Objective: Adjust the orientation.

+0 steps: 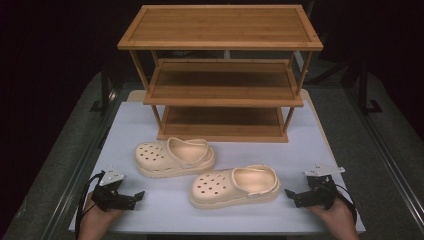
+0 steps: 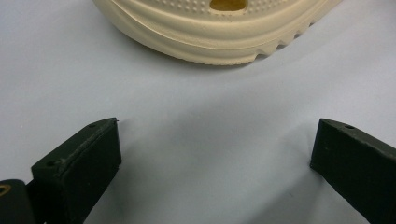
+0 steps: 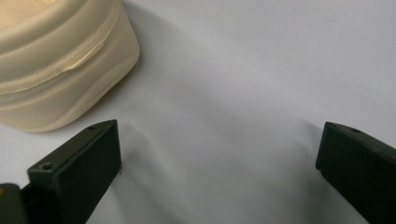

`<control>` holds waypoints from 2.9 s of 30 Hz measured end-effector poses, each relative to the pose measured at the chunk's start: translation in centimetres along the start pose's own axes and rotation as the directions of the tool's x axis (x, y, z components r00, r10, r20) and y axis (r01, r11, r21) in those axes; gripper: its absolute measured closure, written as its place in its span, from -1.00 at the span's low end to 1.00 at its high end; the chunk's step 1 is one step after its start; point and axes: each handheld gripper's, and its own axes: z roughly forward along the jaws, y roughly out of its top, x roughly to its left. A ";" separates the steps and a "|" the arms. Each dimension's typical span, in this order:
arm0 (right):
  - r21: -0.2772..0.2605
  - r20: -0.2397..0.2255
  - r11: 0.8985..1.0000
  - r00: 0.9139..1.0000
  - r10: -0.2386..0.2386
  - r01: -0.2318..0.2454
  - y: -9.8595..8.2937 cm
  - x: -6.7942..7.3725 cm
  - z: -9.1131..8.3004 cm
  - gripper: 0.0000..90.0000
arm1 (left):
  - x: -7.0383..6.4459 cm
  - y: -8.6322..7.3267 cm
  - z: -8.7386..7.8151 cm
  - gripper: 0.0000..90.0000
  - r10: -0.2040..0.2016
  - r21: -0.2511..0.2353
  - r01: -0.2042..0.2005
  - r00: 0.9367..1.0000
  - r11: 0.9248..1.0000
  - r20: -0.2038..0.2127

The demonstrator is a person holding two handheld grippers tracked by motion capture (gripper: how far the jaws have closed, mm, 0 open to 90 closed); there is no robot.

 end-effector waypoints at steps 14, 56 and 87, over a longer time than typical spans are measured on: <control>-0.015 -0.053 1.000 0.999 -0.006 0.005 2.0 -0.4 -1.6 -0.06 | -0.1 0.6 -0.8 -0.28 -0.019 -0.045 0.020 1.000 0.999 0.021; 0.047 -0.413 0.925 0.850 -0.326 0.377 21.8 7.7 10.4 0.99 | 1.6 5.4 -0.4 1.00 -0.057 -0.019 0.059 0.995 0.998 0.087; 0.085 -0.521 0.911 0.797 -0.304 0.403 23.0 9.6 13.7 1.00 | 2.4 5.0 -0.8 1.00 -0.084 -0.024 0.086 0.993 0.996 0.077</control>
